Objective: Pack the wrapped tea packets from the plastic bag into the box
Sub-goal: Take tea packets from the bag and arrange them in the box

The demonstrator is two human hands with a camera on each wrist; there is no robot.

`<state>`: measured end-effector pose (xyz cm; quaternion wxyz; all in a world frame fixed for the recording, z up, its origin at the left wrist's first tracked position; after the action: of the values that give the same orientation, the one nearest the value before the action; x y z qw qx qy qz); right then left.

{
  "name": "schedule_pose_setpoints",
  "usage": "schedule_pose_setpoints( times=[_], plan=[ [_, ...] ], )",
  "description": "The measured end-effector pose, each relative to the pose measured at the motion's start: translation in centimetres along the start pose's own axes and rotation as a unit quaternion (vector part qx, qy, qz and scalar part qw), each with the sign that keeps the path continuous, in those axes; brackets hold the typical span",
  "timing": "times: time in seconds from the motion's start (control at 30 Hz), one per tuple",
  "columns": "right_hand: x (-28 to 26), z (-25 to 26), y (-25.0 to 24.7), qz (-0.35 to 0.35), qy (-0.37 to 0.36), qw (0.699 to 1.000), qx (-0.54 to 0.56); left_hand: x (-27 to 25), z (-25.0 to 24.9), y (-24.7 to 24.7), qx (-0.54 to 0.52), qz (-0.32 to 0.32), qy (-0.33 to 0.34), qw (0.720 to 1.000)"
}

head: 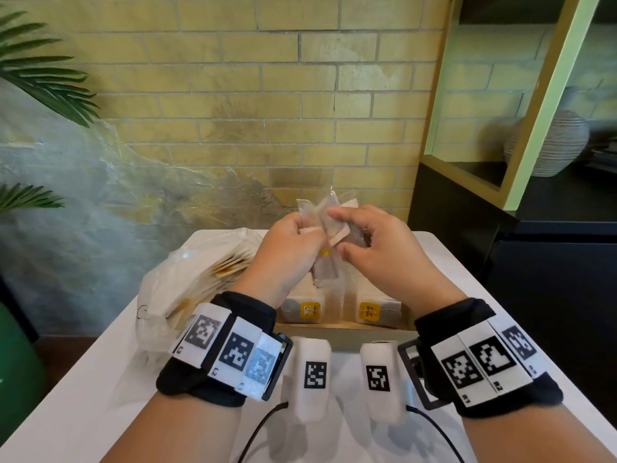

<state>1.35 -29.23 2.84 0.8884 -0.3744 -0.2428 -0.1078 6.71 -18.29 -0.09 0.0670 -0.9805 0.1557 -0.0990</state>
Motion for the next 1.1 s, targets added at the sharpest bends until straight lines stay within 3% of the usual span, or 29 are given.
schedule_pose_setpoints(
  times=[0.27,0.43,0.57,0.77,0.97,1.1],
  plan=[
    [-0.2,-1.4,-2.6,-0.075,0.041,0.988,0.127,0.1,-0.7,-3.5,0.01,-0.117,0.056,0.992],
    [-0.2,-2.0,-2.3,-0.056,0.066,0.977,0.193,-0.5,-2.2,-5.2,0.065,-0.195,0.141,0.968],
    [-0.4,-2.1,-1.9,-0.045,0.09,0.964,0.245,-0.7,-3.0,-4.0,0.158,-0.169,0.168,0.958],
    [-0.4,-2.3,-1.8,-0.04,0.11,0.92,0.374,-0.7,-3.4,-1.0,0.291,-0.054,0.225,0.928],
    [-0.2,-2.4,-1.4,-0.014,0.118,0.885,0.449,-1.5,-4.7,-1.4,0.217,-0.068,0.288,0.93],
    [-0.3,-2.4,-1.7,-0.015,0.12,0.881,0.457,-1.4,-4.2,-2.8,0.183,-0.138,0.266,0.936]
  ],
)
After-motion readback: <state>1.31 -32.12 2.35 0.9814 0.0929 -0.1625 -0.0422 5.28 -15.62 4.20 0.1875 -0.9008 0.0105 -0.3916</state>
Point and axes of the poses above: each hand's wrist, its own x-axis towards the middle knuckle, its own y-axis out of the palm, z = x × y, the point moved 8 cm from there along x, towards the middle knuckle, and after that the axes turned 2 degrees about z, right-handed, at the moved point
